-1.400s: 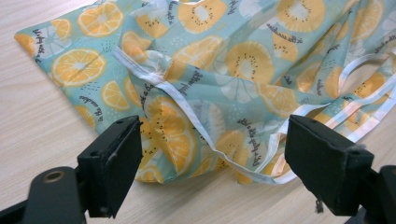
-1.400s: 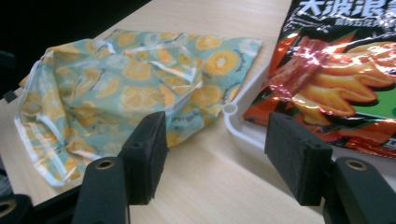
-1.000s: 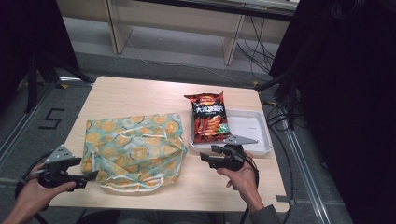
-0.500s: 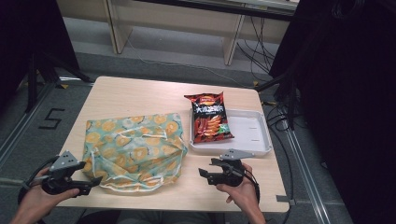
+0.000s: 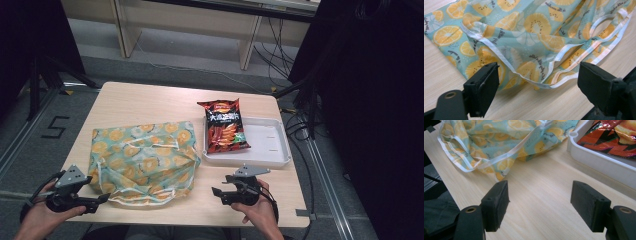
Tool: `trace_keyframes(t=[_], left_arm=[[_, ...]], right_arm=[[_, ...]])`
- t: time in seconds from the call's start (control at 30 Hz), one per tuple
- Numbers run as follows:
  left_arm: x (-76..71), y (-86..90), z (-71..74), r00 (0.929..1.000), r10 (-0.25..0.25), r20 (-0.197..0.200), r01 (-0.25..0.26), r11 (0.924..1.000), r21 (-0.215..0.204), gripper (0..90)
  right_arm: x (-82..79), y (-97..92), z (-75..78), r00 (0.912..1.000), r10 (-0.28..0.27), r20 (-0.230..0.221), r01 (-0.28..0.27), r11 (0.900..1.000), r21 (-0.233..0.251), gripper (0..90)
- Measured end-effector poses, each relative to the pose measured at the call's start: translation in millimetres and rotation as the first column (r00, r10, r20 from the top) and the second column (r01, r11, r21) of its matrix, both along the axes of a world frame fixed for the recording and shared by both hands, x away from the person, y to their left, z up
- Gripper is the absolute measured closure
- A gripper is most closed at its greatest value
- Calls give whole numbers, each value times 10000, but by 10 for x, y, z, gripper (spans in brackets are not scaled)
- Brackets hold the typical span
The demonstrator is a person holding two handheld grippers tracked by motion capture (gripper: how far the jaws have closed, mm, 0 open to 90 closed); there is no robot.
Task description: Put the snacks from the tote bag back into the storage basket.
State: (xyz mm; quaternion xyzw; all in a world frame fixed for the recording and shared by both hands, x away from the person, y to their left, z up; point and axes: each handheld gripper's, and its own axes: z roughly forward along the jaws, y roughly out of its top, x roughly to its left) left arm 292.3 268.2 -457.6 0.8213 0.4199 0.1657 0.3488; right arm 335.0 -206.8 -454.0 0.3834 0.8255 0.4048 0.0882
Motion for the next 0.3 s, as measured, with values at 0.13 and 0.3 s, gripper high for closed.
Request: trace_keyframes(t=[0.13,0.3], left_arm=[[3,7,2,10000,-14,-33,14,10000,46,169],[9,6,-17,9999,113,-18,-113,9999,-80,169]], right_arm=[[-4,5,-3,10000,-29,-81,28,10000,-95,315],[-1,10,-1,10000,1,-56,-2,9999,-112,311]])
